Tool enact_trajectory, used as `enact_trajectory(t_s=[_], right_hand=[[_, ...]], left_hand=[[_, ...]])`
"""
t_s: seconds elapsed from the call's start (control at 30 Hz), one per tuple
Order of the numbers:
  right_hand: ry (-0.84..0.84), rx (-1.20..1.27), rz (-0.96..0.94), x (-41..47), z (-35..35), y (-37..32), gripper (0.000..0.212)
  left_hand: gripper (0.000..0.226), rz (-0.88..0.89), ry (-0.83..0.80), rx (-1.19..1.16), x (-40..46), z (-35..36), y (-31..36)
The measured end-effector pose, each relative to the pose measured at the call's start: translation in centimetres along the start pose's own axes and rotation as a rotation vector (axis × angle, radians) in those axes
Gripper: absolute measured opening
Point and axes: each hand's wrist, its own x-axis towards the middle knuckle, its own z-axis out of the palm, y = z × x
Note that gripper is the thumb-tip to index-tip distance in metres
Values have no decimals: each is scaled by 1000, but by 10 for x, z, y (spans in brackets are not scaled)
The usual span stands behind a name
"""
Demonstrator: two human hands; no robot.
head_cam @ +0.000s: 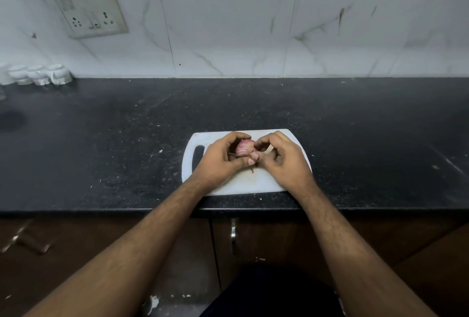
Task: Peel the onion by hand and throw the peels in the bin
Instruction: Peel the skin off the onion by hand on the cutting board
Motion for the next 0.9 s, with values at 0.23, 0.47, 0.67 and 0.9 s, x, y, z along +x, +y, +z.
enact_trajectory(t_s=[0.23,0.47,0.67,0.9], right_hand=[[69,-41,28,0,0,2,3],[94,-2,83,4,-3,5,1],[11,59,140,8,-4,10,2],[-57,114,111,8,-7,9,10]], left_hand=[[65,-6,-7,88,-4,1,4],[57,22,-30,182,-2,2,3],[54,74,-93,224,-5,4,7],[53,70,-110,195,-4,3,7]])
